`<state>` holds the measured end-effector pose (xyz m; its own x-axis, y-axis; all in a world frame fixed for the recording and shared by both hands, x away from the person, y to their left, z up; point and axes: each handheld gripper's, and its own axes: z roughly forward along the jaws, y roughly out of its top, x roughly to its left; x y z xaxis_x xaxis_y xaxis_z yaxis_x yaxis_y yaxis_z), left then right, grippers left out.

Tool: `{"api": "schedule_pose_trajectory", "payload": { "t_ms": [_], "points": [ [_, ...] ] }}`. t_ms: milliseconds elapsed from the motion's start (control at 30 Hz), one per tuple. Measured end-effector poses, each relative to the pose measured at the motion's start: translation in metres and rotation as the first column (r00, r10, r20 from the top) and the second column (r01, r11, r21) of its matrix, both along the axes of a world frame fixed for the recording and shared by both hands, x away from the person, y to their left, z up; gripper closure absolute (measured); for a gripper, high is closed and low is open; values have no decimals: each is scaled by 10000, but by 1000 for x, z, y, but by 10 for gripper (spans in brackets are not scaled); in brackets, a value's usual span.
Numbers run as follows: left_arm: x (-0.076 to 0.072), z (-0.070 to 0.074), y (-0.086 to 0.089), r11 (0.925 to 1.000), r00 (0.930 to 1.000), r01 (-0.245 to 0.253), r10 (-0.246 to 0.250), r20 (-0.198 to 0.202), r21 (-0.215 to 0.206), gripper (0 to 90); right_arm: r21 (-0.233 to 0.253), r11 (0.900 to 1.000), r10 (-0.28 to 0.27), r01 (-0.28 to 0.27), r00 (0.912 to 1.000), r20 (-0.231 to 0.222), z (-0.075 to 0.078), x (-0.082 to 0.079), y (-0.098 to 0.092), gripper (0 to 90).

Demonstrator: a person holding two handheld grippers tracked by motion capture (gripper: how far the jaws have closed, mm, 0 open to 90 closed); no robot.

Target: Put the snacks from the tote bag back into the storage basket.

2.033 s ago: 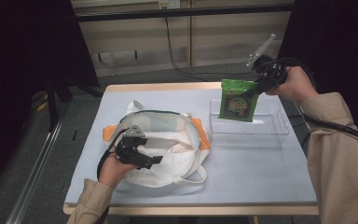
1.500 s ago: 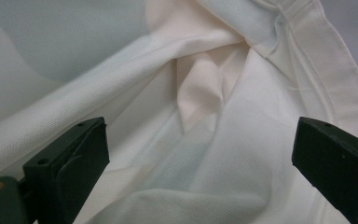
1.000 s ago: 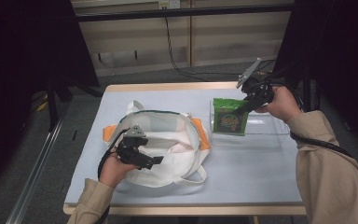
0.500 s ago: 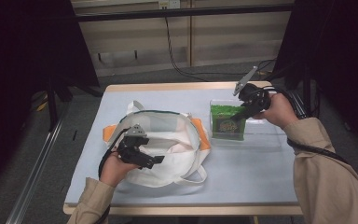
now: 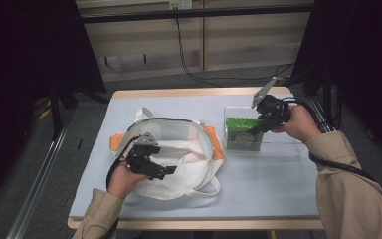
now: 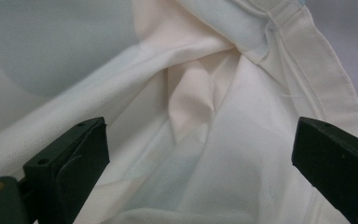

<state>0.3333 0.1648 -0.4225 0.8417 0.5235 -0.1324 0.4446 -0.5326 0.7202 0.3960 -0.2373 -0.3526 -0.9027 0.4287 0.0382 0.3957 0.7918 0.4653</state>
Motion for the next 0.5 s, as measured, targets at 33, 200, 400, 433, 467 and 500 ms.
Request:
{"api": "schedule_pose_trajectory", "payload": {
  "t_ms": [33,200,400,433,467,500],
  "points": [
    [0,0,0,10000,10000,15,-15,-1,-7,40,13,10000,77,-77,10000,46,-1,0,-1,703],
    [0,0,-1,10000,10000,28,-29,-18,-32,40,26,10000,33,-33,9999,-99,-4,-2,-1,586],
    [1,-3,-4,9999,9999,139,-140,-73,-76,40,95,9993,-355,357,9991,-245,-5,-5,-2,438],
    [2,-3,-5,9998,9998,184,-185,-111,-102,40,75,9991,-414,417,9987,-294,-5,-5,-2,408],
    [2,-3,-6,9998,9997,182,-182,-138,11,40,101,9988,-485,488,9984,-299,-5,-6,-3,382],
    [2,-3,-7,9997,9997,231,-231,-125,8,40,106,9981,-610,613,9976,-313,-4,-7,-3,356]
  ]
}}
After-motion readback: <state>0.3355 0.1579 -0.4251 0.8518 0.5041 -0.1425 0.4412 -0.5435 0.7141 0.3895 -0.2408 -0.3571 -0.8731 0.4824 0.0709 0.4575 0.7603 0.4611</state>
